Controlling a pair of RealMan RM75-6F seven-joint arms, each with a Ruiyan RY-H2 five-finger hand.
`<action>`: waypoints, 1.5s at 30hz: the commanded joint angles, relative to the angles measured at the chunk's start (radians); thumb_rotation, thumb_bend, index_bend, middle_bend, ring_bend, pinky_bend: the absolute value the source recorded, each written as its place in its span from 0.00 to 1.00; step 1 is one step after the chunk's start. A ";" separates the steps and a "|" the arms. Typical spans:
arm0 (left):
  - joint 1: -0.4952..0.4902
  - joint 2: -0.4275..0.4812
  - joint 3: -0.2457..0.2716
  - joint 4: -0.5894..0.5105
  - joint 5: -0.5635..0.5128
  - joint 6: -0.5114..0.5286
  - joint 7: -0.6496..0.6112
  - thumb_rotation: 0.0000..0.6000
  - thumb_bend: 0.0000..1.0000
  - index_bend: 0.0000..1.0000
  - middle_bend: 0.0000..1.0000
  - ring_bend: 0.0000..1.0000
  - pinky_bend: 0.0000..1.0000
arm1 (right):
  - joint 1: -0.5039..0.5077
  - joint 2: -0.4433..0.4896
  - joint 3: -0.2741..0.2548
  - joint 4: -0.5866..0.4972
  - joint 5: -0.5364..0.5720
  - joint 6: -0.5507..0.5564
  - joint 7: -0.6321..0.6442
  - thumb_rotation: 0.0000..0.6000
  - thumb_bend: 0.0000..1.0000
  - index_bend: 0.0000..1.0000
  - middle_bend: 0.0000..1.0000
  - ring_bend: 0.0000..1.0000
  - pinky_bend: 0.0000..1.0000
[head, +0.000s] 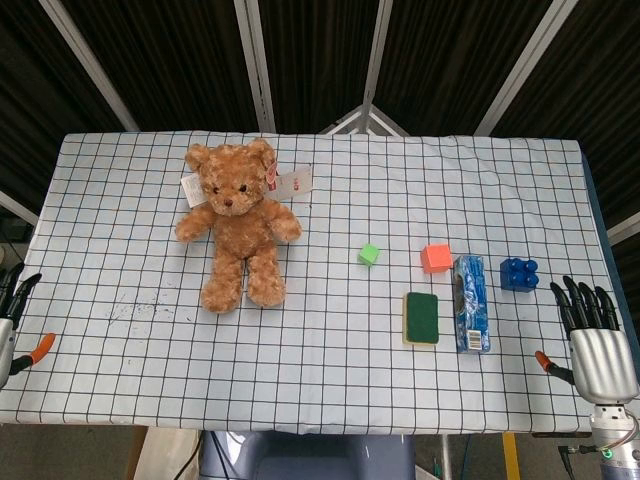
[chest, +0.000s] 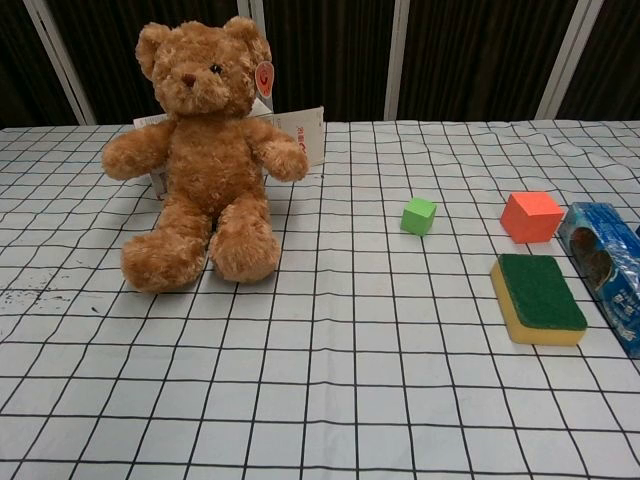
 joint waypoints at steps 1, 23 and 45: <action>0.000 0.001 -0.001 0.001 -0.001 0.000 0.001 1.00 0.35 0.13 0.00 0.00 0.00 | 0.001 0.002 -0.001 -0.004 0.007 -0.009 -0.001 1.00 0.10 0.00 0.00 0.00 0.00; -0.010 0.003 0.007 -0.022 -0.019 -0.051 -0.054 1.00 0.35 0.13 0.01 0.00 0.00 | 0.000 0.018 -0.002 -0.008 0.016 -0.020 0.025 1.00 0.10 0.00 0.00 0.00 0.00; -0.287 -0.200 -0.168 0.079 -0.328 -0.591 -0.896 1.00 0.28 0.19 0.09 0.00 0.00 | 0.026 0.018 -0.001 -0.004 0.048 -0.087 0.040 1.00 0.10 0.00 0.00 0.00 0.00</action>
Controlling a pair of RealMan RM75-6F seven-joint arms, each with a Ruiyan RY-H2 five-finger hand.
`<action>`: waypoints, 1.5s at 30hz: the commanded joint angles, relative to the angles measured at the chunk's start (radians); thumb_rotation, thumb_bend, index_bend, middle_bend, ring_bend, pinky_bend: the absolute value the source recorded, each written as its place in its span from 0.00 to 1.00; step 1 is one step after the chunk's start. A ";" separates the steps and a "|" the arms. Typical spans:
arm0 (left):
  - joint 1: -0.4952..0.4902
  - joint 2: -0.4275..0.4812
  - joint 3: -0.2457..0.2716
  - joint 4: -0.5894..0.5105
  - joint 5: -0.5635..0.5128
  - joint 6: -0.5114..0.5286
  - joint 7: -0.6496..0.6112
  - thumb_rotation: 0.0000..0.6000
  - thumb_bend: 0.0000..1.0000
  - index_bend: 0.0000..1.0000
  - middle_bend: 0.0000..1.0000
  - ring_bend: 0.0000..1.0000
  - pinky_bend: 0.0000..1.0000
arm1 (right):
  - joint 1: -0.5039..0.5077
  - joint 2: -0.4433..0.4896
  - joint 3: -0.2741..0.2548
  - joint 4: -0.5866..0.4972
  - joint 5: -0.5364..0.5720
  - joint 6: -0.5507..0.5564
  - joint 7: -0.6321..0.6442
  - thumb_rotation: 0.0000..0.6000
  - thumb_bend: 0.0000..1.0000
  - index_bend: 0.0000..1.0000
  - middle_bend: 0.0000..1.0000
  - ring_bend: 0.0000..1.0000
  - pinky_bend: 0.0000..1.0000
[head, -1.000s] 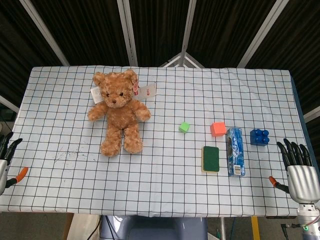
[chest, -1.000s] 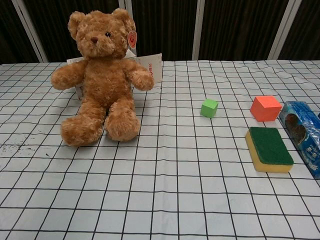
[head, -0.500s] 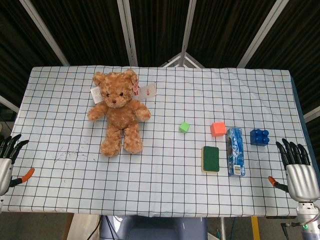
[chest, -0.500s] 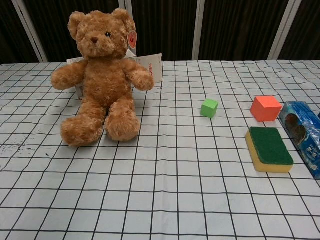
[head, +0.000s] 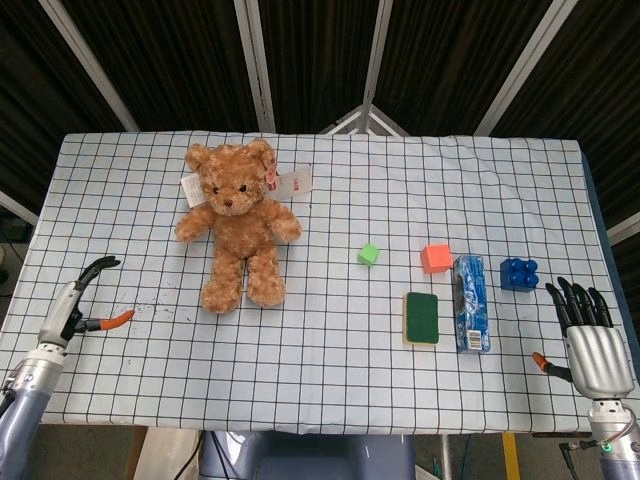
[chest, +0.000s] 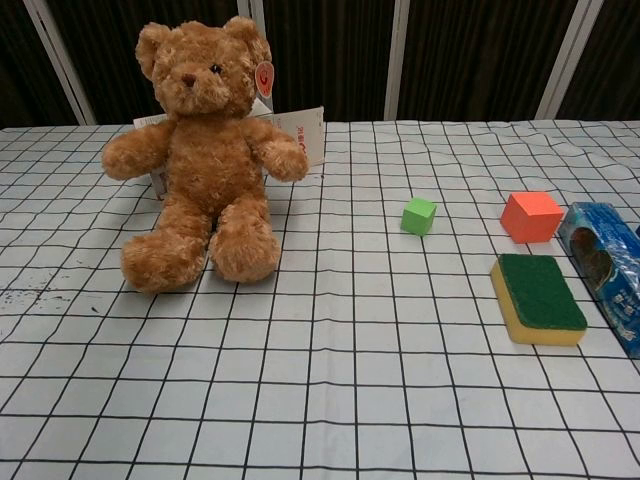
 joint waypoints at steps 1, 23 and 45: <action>-0.059 -0.109 -0.064 0.068 -0.086 -0.049 -0.058 1.00 0.28 0.19 0.10 0.00 0.00 | 0.003 0.001 0.002 0.000 0.007 -0.007 0.003 1.00 0.10 0.00 0.00 0.00 0.00; -0.134 -0.416 -0.214 0.254 -0.234 0.025 -0.032 1.00 0.30 0.22 0.16 0.00 0.00 | 0.017 0.003 0.003 0.005 0.030 -0.041 0.010 1.00 0.10 0.00 0.00 0.00 0.00; -0.229 -0.534 -0.315 0.347 -0.398 -0.031 0.131 1.00 0.35 0.25 0.18 0.00 0.00 | 0.027 0.003 0.000 -0.005 0.047 -0.065 -0.006 1.00 0.10 0.00 0.00 0.00 0.00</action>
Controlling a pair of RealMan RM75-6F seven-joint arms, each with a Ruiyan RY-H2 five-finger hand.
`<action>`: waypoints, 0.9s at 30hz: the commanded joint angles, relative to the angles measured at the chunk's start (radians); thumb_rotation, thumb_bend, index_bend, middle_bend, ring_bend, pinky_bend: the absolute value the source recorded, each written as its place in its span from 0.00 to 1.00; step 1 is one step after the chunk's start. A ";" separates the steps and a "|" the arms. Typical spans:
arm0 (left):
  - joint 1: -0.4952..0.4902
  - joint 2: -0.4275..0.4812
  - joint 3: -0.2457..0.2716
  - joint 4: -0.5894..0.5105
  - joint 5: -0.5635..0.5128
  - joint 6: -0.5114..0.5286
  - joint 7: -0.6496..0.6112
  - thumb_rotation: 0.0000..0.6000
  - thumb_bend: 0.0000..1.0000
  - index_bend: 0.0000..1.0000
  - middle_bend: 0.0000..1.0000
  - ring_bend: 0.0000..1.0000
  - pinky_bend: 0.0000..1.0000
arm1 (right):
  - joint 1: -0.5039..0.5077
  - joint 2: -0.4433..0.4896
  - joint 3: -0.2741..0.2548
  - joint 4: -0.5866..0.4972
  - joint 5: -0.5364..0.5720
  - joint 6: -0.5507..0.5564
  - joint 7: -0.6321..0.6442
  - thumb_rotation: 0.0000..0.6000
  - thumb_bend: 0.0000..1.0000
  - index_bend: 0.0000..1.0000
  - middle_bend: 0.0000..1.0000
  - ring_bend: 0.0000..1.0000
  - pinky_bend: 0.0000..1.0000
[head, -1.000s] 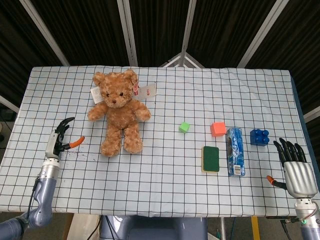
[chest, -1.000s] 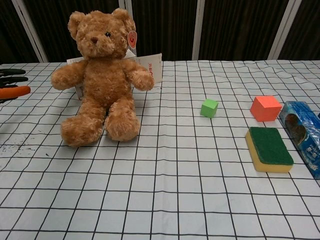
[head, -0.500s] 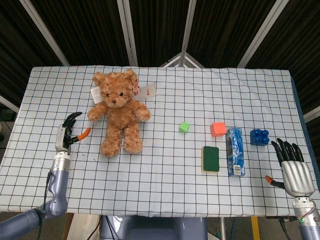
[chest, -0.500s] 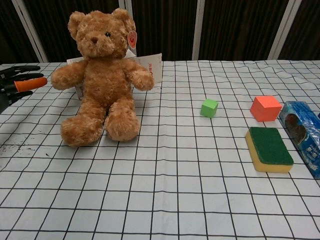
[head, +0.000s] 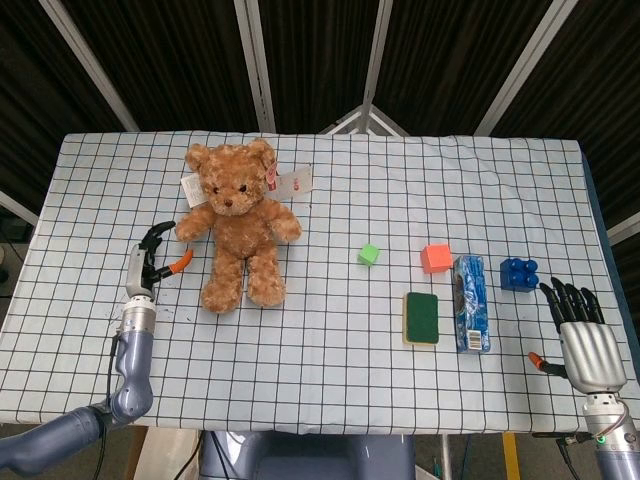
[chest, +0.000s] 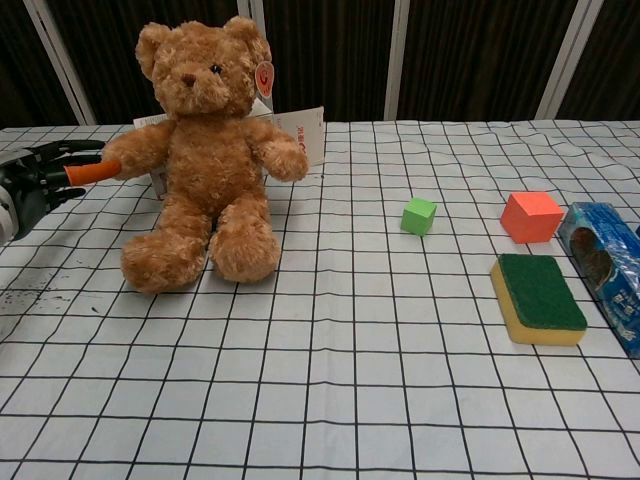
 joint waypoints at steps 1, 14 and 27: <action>-0.019 -0.025 -0.019 0.038 -0.025 -0.020 0.008 1.00 0.35 0.25 0.18 0.00 0.00 | 0.001 0.000 0.000 0.000 0.002 -0.002 0.000 1.00 0.10 0.00 0.00 0.00 0.00; -0.068 -0.113 -0.061 0.161 -0.025 -0.032 -0.012 1.00 0.37 0.27 0.23 0.00 0.00 | 0.012 -0.002 0.003 0.006 0.022 -0.027 -0.001 1.00 0.10 0.00 0.00 0.00 0.00; -0.093 -0.166 -0.091 0.216 -0.005 -0.002 -0.020 1.00 0.42 0.30 0.28 0.00 0.00 | 0.019 -0.001 0.001 0.005 0.026 -0.042 0.004 1.00 0.10 0.00 0.00 0.00 0.00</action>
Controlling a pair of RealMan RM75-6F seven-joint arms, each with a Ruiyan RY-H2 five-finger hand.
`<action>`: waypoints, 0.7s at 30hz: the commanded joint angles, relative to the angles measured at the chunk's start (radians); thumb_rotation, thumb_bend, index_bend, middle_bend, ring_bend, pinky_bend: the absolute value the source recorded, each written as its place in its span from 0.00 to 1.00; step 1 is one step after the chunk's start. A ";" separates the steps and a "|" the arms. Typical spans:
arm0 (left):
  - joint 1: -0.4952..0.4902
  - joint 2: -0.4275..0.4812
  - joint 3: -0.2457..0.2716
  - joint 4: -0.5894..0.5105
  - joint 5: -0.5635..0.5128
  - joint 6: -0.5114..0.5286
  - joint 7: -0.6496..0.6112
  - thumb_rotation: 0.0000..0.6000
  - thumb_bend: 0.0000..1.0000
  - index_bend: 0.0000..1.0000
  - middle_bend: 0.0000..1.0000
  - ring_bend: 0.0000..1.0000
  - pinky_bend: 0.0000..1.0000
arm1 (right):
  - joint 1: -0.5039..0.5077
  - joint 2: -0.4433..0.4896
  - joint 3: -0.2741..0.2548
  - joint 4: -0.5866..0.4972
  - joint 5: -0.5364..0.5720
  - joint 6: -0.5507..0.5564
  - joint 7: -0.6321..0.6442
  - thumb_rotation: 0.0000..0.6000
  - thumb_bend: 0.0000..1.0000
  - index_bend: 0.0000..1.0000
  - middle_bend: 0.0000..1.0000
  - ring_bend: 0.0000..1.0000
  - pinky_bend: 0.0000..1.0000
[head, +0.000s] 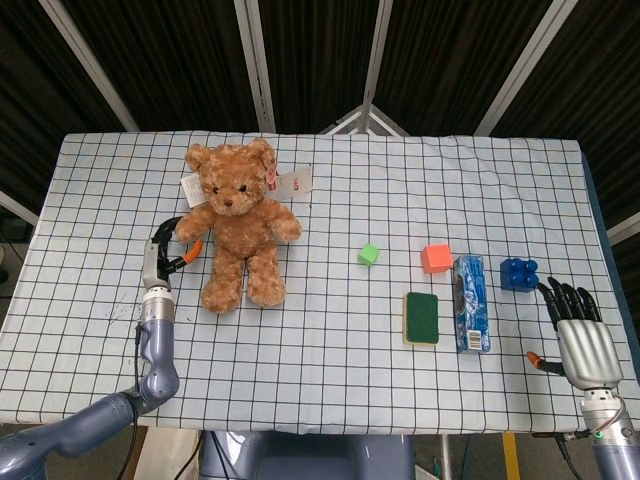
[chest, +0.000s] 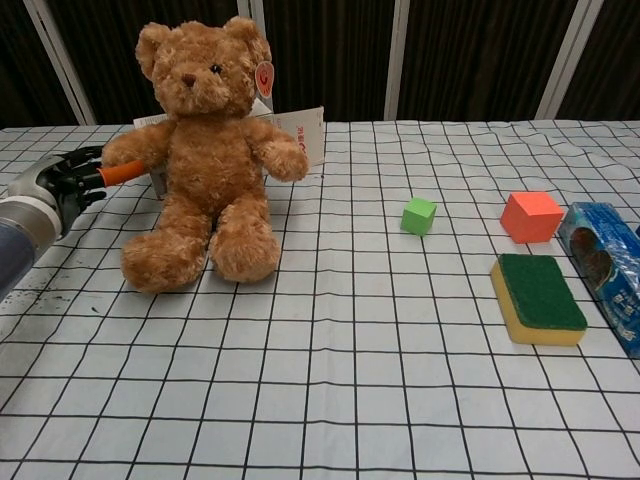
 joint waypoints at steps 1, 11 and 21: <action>-0.005 -0.011 -0.009 0.008 0.004 0.015 0.000 1.00 0.42 0.31 0.29 0.00 0.00 | 0.002 0.001 0.000 -0.001 0.002 -0.003 0.001 1.00 0.10 0.00 0.00 0.00 0.00; -0.017 -0.029 -0.042 0.010 -0.025 0.028 0.034 1.00 0.51 0.41 0.41 0.00 0.00 | 0.005 0.006 -0.004 -0.004 0.002 -0.014 0.011 1.00 0.10 0.00 0.00 0.00 0.00; -0.021 -0.029 -0.070 -0.013 -0.067 0.033 0.088 1.00 0.54 0.44 0.44 0.01 0.00 | 0.006 0.007 -0.004 -0.004 0.006 -0.014 0.014 1.00 0.10 0.00 0.00 0.00 0.00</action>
